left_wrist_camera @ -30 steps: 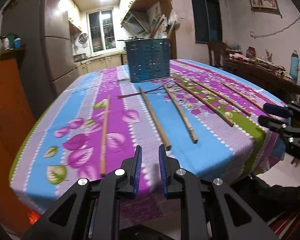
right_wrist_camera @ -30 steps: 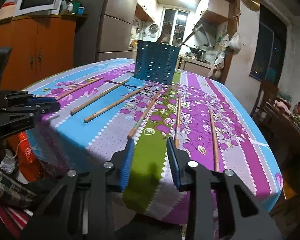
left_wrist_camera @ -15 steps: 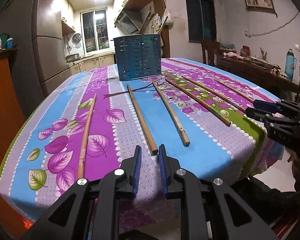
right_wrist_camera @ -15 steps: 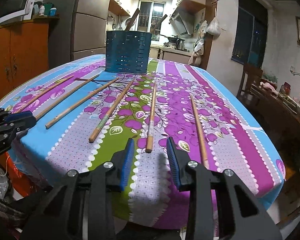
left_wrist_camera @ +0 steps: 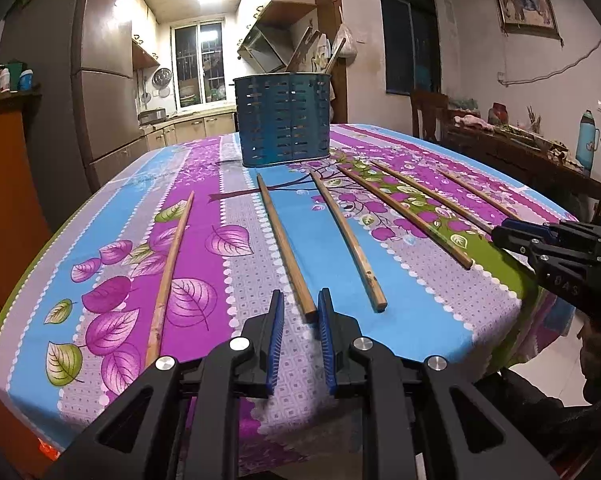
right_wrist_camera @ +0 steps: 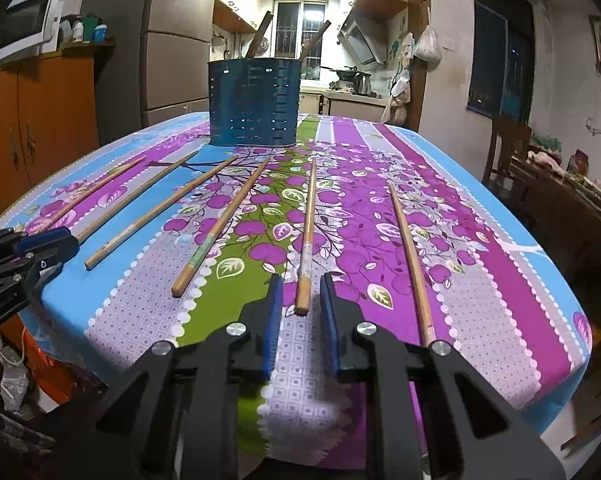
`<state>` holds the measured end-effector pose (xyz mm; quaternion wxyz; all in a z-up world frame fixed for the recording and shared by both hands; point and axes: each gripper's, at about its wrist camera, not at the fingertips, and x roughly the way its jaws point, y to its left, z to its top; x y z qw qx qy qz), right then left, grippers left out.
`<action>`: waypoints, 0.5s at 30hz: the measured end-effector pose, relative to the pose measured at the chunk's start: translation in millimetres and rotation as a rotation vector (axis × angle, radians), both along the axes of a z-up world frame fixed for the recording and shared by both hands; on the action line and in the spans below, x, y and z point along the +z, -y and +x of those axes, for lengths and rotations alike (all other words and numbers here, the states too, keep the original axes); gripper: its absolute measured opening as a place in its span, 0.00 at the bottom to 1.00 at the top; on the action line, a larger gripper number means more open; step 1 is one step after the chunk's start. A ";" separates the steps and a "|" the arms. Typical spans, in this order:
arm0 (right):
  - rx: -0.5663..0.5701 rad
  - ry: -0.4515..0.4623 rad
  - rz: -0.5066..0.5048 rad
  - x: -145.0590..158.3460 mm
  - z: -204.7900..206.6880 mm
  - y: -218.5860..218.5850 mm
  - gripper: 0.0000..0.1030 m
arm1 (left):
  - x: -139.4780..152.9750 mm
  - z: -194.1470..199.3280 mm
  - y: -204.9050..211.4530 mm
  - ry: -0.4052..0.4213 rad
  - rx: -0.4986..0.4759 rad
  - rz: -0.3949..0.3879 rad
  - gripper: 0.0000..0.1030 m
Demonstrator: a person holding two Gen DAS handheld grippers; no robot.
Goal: Organize utensils
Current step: 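Close the right gripper on a chopstick while the left gripper grasps another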
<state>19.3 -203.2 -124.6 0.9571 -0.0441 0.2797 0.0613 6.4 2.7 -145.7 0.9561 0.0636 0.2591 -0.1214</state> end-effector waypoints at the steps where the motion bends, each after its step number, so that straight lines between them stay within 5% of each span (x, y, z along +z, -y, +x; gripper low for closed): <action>1: -0.001 0.001 0.012 -0.6 -1.2 1.5 0.15 | -0.3 -0.5 -0.4 0.002 0.002 -0.004 0.18; 5: 0.005 0.018 0.032 -3.2 -5.1 -0.8 0.06 | -3.1 -3.8 0.8 0.028 0.014 -0.006 0.18; 15: -0.010 0.020 0.122 3.2 -4.9 5.8 0.05 | -3.8 -5.2 2.2 0.044 0.020 -0.005 0.09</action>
